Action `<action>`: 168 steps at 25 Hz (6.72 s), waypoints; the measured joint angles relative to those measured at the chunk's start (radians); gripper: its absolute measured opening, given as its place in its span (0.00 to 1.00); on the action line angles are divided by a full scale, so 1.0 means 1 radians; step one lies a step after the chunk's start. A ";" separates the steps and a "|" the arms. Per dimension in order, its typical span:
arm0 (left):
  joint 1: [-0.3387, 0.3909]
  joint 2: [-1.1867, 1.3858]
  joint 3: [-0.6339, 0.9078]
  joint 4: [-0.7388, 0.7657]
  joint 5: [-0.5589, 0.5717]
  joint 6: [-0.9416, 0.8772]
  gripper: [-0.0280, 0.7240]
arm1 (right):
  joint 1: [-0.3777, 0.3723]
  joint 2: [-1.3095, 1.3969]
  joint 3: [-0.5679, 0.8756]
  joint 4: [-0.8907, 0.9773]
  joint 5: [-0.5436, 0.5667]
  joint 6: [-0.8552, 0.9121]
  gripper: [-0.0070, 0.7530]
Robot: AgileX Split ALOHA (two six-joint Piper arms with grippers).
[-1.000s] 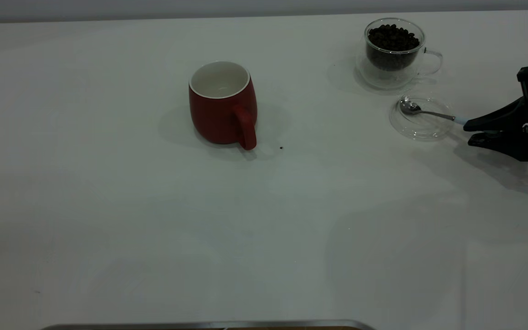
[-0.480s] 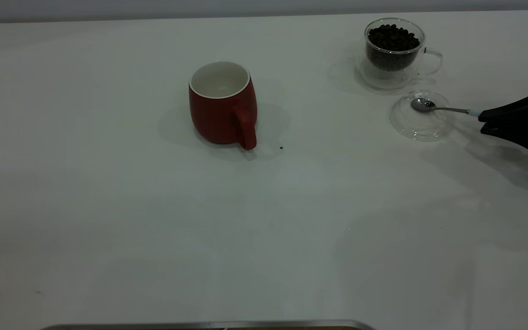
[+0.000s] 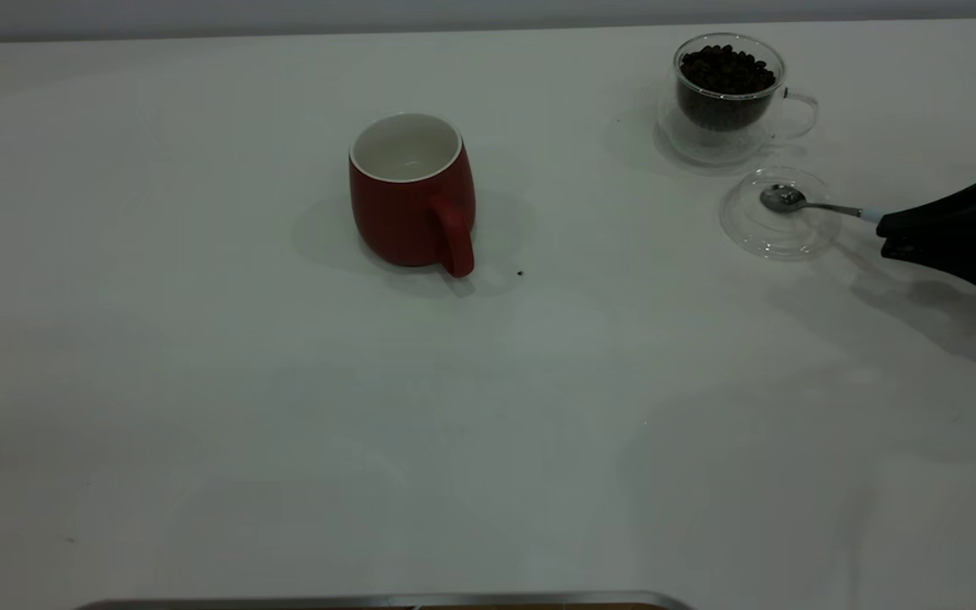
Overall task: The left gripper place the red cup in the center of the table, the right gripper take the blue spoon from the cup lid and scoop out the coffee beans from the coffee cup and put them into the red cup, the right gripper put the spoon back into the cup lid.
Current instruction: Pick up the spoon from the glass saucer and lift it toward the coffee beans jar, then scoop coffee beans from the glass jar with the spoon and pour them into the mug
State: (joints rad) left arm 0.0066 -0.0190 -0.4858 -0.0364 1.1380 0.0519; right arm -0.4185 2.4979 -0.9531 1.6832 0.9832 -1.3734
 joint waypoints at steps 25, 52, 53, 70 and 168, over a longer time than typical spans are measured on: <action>0.000 0.000 0.000 0.000 0.000 -0.002 0.64 | -0.022 -0.050 0.005 -0.076 0.082 -0.015 0.14; 0.000 0.000 0.000 0.000 0.000 0.000 0.64 | 0.225 -0.270 -0.067 0.063 -0.214 -0.042 0.14; 0.000 0.000 0.000 0.000 0.000 0.000 0.64 | 0.230 -0.270 -0.069 0.062 -0.225 -0.042 0.14; 0.000 0.000 0.000 0.000 0.000 -0.003 0.64 | 0.256 -0.270 -0.084 0.070 -0.355 -0.057 0.14; 0.000 -0.001 0.000 0.000 0.000 0.000 0.64 | 0.167 -0.128 -0.121 0.094 0.116 0.322 0.14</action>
State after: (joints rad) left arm 0.0066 -0.0198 -0.4858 -0.0364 1.1380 0.0519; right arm -0.2515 2.3702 -1.0741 1.7774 1.0989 -1.0511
